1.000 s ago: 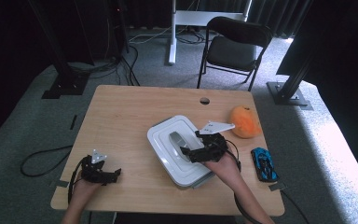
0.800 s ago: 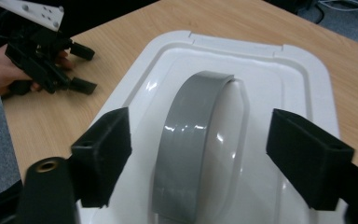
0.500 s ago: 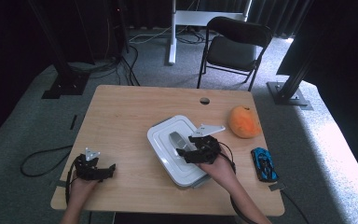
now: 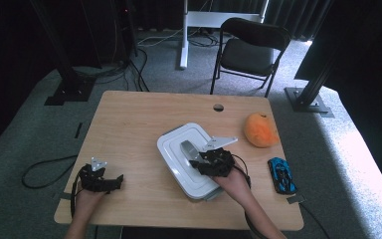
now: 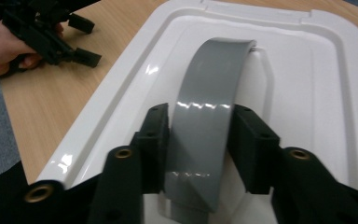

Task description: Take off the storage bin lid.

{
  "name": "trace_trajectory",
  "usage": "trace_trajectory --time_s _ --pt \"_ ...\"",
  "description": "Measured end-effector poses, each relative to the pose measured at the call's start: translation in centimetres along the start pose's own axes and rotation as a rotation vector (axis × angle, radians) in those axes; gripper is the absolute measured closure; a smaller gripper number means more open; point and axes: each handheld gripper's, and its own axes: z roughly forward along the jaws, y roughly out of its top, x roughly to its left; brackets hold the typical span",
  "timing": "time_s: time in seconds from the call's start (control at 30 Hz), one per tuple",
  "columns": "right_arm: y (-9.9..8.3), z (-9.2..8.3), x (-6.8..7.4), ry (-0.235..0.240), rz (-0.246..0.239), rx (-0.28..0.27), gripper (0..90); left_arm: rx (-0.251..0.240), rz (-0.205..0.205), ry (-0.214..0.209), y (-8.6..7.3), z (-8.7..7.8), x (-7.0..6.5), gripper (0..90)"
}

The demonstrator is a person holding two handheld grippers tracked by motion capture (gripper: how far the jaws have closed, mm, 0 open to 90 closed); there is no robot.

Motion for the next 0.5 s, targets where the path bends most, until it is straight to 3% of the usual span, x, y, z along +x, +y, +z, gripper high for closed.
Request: trace_trajectory --time_s 0.07,0.5 --pt "-0.07 0.11 0.15 0.012 -0.004 0.003 64.7 0.0 0.001 -0.001 0.0 0.0 0.0 0.1" --pt "-0.49 -0.16 -0.33 0.043 0.085 -0.04 67.7 0.002 -0.001 0.0 -0.02 -0.03 -0.07 0.1"
